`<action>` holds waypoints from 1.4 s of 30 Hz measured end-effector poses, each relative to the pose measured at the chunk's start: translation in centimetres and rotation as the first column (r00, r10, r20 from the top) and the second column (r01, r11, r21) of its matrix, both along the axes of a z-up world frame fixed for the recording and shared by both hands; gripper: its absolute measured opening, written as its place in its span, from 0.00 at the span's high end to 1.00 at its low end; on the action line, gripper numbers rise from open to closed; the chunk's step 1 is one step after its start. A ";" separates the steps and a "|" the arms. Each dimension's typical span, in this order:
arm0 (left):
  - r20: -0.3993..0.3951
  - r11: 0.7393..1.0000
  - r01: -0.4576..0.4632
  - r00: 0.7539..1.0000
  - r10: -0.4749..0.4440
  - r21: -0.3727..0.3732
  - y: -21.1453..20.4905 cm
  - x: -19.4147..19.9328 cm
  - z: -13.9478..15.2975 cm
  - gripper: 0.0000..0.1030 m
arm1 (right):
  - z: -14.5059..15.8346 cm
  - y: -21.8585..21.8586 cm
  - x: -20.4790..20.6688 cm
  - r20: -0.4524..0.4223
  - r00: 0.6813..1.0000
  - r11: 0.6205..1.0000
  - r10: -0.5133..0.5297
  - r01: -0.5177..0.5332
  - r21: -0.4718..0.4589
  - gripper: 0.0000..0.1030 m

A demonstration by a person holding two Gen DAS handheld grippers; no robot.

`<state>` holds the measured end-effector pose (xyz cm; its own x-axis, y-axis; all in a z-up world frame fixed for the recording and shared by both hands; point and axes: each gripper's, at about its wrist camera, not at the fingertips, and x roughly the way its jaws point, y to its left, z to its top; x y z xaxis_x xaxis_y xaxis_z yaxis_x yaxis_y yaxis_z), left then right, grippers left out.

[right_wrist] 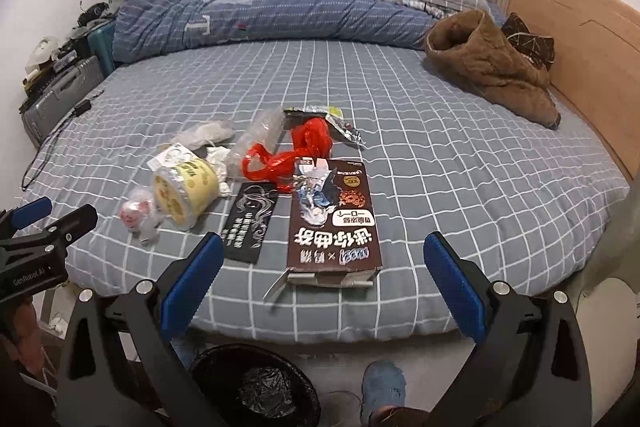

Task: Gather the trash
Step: 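Grasp the yellow yogurt tub with the left tool while the right tool grasps the brown snack box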

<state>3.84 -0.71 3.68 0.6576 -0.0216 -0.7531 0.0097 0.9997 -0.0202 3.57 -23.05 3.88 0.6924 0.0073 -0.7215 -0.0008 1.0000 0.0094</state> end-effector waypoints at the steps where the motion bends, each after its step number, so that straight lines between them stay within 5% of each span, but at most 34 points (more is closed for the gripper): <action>1: -0.008 1.000 0.001 1.000 -0.001 0.001 0.0 0.8 -0.5 0.06 | -0.5 -0.2 0.6 -0.007 1.000 1.000 -0.001 0.001 0.000 0.07; 21: -0.101 0.999 0.046 0.994 -0.044 0.019 -1.8 10.5 -8.3 0.06 | -9.2 -1.8 9.6 -0.172 0.985 0.999 -0.012 0.020 0.049 0.07; 34: -0.082 0.996 0.081 0.994 -0.079 0.024 -3.0 11.7 -8.8 0.06 | -10.2 -1.0 10.6 -0.214 0.977 0.996 0.009 0.011 0.090 0.07; 42: -0.082 0.997 0.075 0.994 -0.072 0.032 -3.0 12.2 -9.5 0.18 | -11.2 -0.6 11.0 -0.252 0.968 0.997 -0.008 0.028 0.077 0.07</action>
